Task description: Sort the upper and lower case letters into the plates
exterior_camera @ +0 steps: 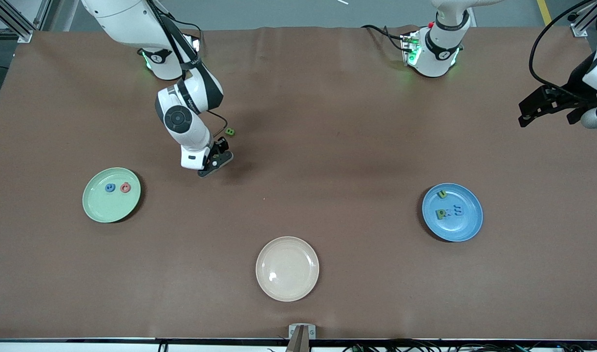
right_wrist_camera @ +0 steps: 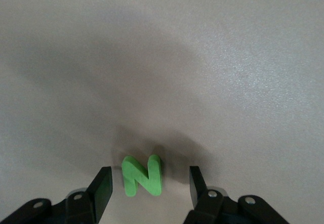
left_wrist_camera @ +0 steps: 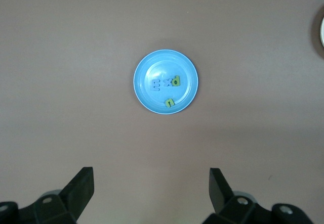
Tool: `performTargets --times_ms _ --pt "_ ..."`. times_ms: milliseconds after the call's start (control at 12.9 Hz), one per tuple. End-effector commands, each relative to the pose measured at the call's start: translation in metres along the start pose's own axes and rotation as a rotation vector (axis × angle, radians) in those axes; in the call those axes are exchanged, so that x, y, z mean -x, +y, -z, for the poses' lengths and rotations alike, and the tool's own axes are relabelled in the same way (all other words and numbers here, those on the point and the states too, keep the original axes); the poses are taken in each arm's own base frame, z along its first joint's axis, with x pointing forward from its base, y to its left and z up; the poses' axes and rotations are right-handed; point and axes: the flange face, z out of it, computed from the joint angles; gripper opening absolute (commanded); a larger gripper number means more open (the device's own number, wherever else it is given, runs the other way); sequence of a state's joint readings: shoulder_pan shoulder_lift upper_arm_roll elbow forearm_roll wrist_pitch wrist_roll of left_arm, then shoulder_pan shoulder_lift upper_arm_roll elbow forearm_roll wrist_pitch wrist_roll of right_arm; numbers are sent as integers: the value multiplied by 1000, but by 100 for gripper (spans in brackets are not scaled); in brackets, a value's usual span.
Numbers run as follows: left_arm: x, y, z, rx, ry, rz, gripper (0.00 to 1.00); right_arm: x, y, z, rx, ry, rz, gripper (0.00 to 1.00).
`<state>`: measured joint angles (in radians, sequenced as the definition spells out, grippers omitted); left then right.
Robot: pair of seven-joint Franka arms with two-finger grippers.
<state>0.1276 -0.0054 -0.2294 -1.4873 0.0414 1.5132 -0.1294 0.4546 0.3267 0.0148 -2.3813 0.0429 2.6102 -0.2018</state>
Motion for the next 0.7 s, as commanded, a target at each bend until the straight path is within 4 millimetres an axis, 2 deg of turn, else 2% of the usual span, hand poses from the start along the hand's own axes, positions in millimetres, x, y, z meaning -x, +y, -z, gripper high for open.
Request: performTargets --times_ms 0,310,464,619 --pt "-2 -2 2 12 7 -17 100 8 -9 -5 0 2 -5 67" --pt "0 -3 5 11 12 -16 100 8 -11 -12 2 8 -2 63" --pt "0 -4 5 11 11 -14 100 7 -13 -14 4 14 2 53" --pt "0 -3 5 12 15 -16 100 6 -15 -15 5 18 7 38"
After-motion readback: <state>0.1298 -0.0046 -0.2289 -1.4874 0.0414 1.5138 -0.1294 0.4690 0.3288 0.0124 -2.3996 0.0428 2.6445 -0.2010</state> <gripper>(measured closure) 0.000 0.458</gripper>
